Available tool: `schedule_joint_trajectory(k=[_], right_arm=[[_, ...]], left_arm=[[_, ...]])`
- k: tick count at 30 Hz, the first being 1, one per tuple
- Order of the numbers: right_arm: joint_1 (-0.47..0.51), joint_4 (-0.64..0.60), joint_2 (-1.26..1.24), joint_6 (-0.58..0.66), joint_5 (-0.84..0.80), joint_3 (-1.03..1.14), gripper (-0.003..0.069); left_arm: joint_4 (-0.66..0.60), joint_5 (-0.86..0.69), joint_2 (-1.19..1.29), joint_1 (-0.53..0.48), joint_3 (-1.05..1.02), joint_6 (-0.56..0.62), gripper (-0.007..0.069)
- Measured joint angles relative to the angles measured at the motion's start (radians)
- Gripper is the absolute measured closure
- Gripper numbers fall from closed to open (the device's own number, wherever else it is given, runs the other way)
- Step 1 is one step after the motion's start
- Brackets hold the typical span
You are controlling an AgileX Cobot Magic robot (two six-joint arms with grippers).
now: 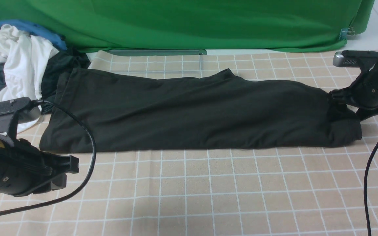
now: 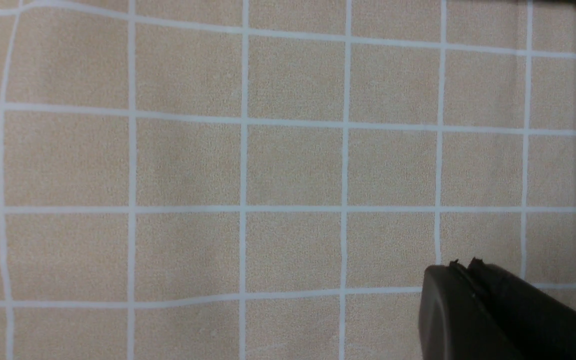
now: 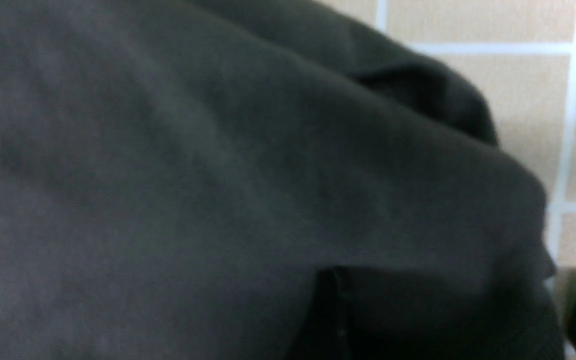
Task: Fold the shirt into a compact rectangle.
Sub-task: 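Pull the folded dark garment lengthwise by its ends to straighten it flat on the table, then fold the right end of the dark garment over onto its left end with the right gripper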
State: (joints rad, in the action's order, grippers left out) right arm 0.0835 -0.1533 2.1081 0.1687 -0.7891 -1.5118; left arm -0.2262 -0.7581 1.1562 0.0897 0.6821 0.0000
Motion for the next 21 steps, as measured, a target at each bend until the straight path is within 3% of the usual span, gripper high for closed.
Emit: schedule_joint_trajectory(k=[2,4,5,7,11,16,21], right_arm=[[-0.009,0.001,0.002,0.046,0.004,0.0,0.0157],[-0.024,-0.006,0.002,0.088,0.004,-0.001,0.0309],[-0.028,-0.007,0.002,0.097,0.004,-0.001,0.0346],[-0.046,-0.003,0.002,0.129,-0.001,-0.006,0.0511],[-0.05,0.028,-0.002,0.136,-0.019,-0.01,0.0513],[-0.035,0.153,-0.052,0.062,-0.15,-0.016,0.0513],[0.065,0.22,-0.154,0.01,-0.215,-0.016,0.0513]], left_arm=[[0.0,0.0,0.0,0.0,0.0,0.0,0.0606],[0.0,0.001,0.0,0.0,0.0,0.0,0.0606],[0.0,0.001,0.0,0.0,0.0,0.0,0.0606],[-0.003,0.001,0.0,0.0,-0.001,0.0,0.0606],[-0.014,0.0,0.0,0.0,-0.001,0.0,0.0606],[-0.018,-0.01,-0.002,0.0,-0.001,0.0,0.0606],[-0.018,-0.015,-0.002,0.0,-0.001,0.008,0.0606]])
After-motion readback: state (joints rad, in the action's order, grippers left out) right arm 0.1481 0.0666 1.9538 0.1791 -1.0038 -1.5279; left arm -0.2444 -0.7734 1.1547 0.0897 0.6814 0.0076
